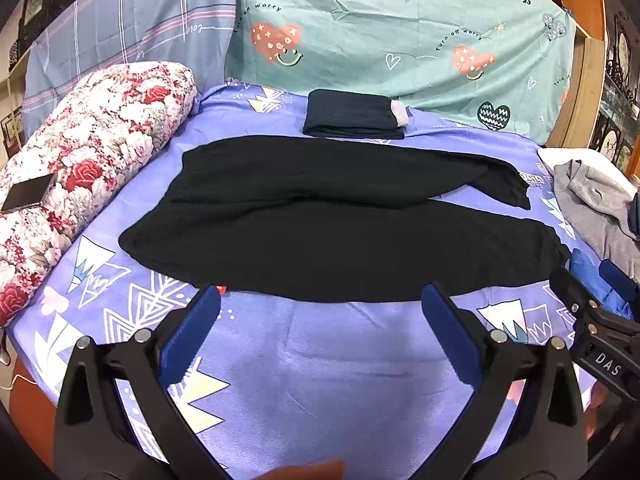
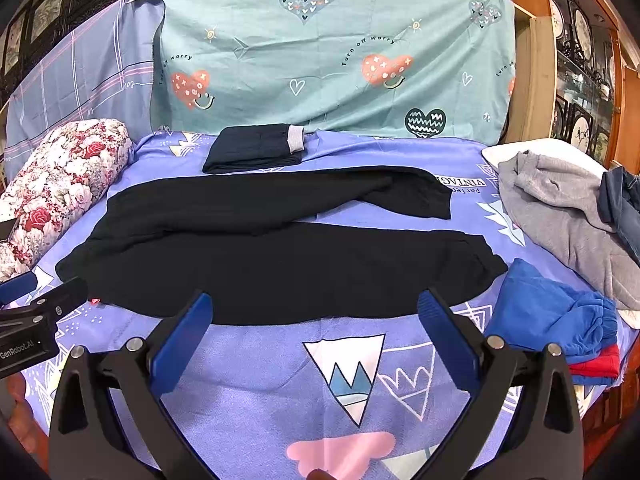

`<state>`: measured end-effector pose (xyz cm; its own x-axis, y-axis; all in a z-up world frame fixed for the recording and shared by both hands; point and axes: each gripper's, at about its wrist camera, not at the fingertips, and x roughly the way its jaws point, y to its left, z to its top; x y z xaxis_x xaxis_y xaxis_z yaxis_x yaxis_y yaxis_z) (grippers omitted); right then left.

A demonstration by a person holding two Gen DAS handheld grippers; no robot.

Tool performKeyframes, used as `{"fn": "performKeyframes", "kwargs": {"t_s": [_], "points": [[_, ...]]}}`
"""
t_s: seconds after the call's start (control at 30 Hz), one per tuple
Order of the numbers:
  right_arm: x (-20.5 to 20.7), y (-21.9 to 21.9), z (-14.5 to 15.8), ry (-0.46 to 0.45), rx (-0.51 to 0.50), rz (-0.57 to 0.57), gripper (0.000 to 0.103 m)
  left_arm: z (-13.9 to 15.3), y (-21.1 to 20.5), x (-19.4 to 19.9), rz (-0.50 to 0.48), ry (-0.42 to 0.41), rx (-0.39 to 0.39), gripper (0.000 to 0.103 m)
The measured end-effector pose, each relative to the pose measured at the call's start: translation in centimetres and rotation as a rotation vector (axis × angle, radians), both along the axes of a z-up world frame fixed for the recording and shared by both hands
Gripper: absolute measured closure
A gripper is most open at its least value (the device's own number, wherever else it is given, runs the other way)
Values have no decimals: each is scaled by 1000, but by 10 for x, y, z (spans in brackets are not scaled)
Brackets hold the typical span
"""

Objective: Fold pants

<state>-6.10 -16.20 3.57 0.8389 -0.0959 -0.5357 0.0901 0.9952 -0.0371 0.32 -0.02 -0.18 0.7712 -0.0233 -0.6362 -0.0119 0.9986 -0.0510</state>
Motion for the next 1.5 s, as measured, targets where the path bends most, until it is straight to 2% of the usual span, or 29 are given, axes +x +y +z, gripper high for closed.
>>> {"fn": "performKeyframes", "kwargs": {"t_s": [1.5], "points": [[1,-2,-13,10,7,0,1,-10,-3,0,-7,8,11,2]]}}
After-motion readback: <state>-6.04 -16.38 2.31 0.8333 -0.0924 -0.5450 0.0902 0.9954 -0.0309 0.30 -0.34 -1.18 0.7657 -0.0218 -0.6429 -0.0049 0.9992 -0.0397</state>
